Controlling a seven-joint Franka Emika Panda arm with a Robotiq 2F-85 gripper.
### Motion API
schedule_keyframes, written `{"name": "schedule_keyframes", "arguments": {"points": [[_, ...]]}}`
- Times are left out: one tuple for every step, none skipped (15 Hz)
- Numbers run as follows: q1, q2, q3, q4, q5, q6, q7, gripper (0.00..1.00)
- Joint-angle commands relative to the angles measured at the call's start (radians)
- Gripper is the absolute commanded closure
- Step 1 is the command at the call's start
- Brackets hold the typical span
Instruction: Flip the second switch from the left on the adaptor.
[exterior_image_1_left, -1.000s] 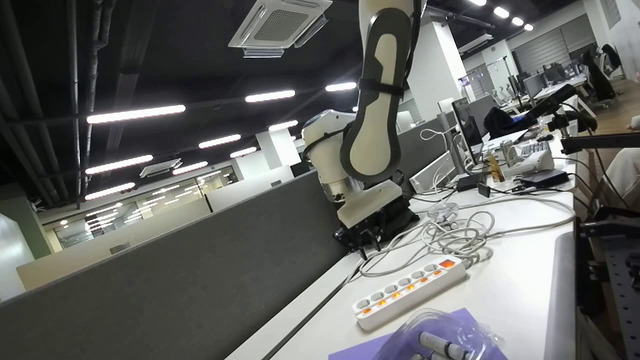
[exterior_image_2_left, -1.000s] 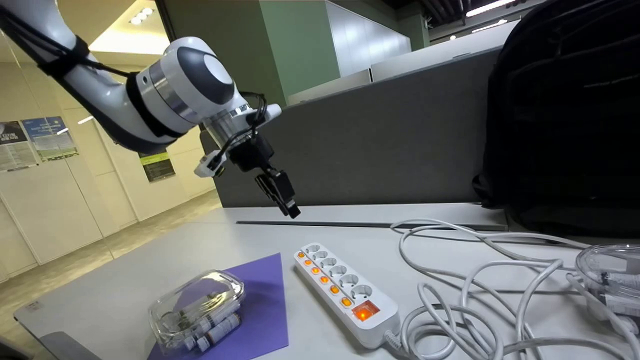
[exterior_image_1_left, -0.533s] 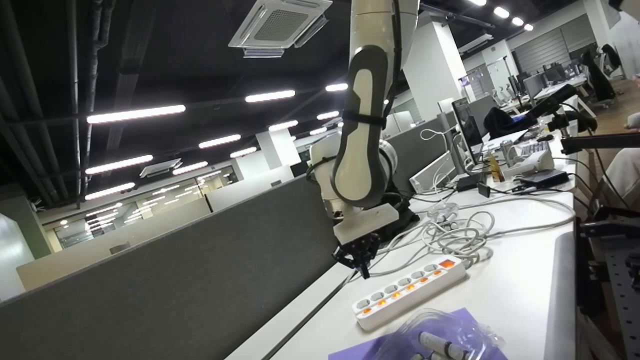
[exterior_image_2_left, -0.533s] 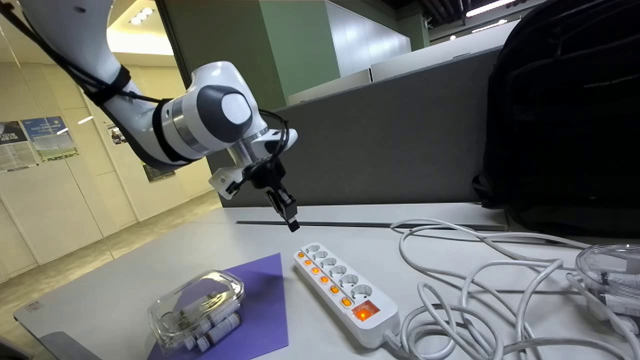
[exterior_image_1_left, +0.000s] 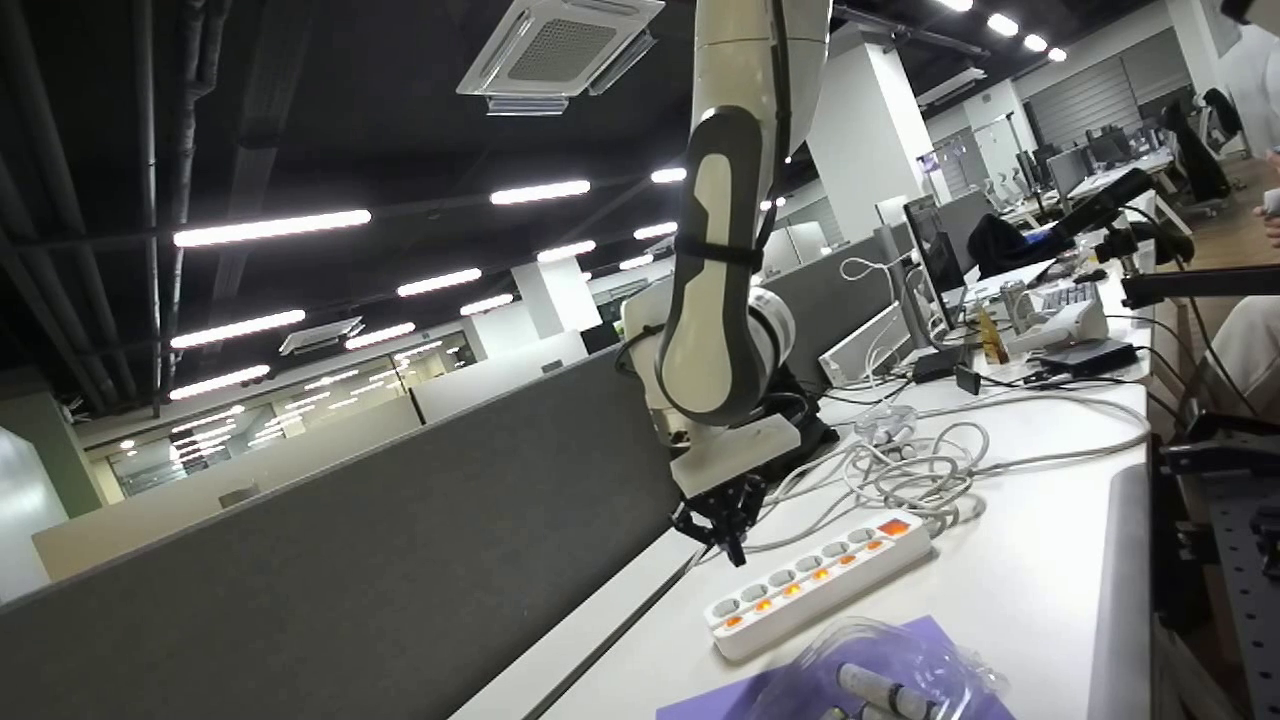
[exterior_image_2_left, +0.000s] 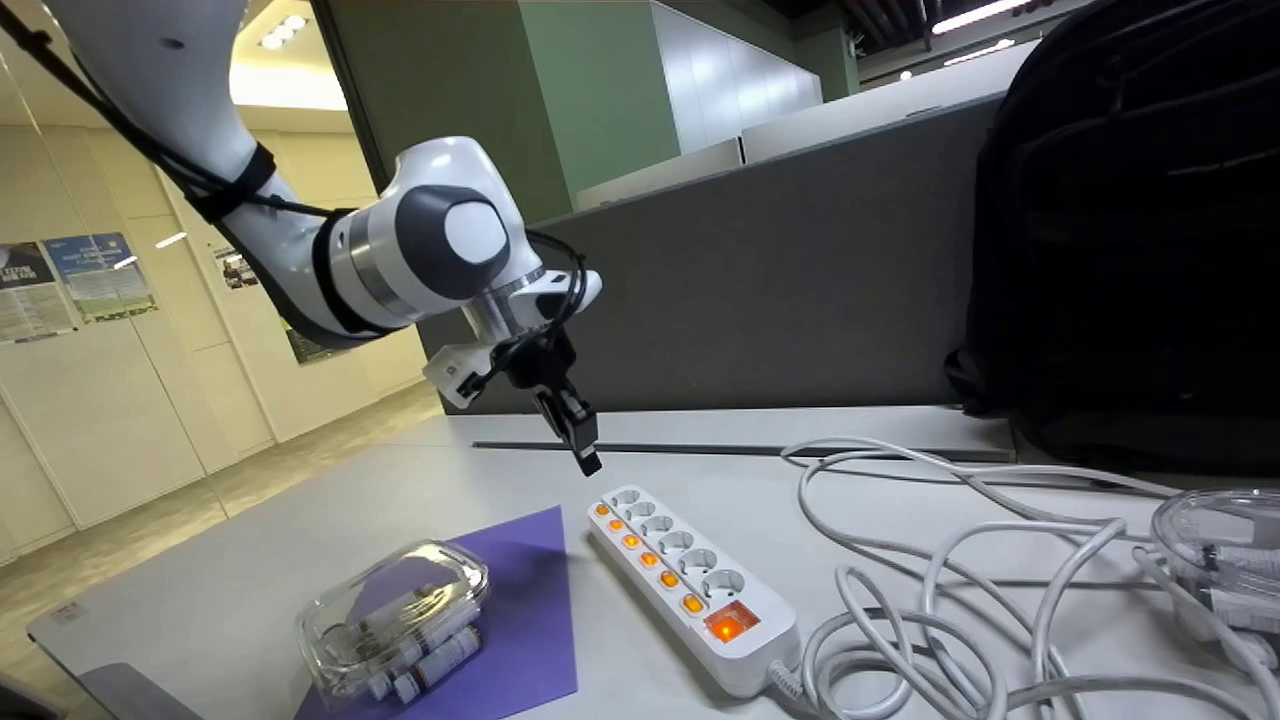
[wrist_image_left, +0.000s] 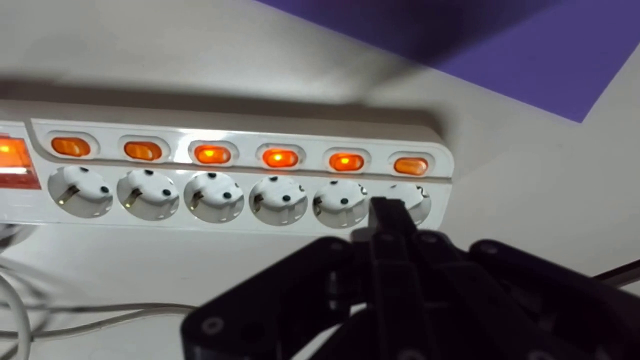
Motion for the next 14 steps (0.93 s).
{"name": "schedule_keyframes", "arguments": {"points": [[0.046,0.005,-0.046,-0.004,0.024,-0.037,0.0,1.0],[0.05,0.009,-0.051,-0.004,0.025,-0.043,0.0,1.0],[0.055,0.014,-0.058,-0.004,0.025,-0.044,0.003,1.0],[0.057,0.019,-0.062,-0.004,0.027,-0.044,0.003,1.0],[0.059,0.024,-0.069,-0.005,0.028,-0.042,0.006,1.0],[0.06,0.03,-0.074,-0.003,0.031,-0.041,0.007,1.0],[0.06,0.036,-0.079,-0.003,0.035,-0.041,0.007,1.0],[0.059,0.043,-0.083,-0.001,0.042,-0.042,0.007,1.0],[0.059,0.05,-0.087,0.0,0.047,-0.04,0.008,1.0],[0.056,0.058,-0.089,0.001,0.054,-0.037,0.006,1.0],[0.055,0.065,-0.092,0.002,0.061,-0.034,0.006,1.0],[0.055,0.075,-0.095,0.004,0.07,-0.027,0.007,1.0],[0.054,0.081,-0.096,0.005,0.077,-0.022,0.005,1.0],[0.048,0.089,-0.092,0.007,0.091,-0.014,0.0,1.0]]}}
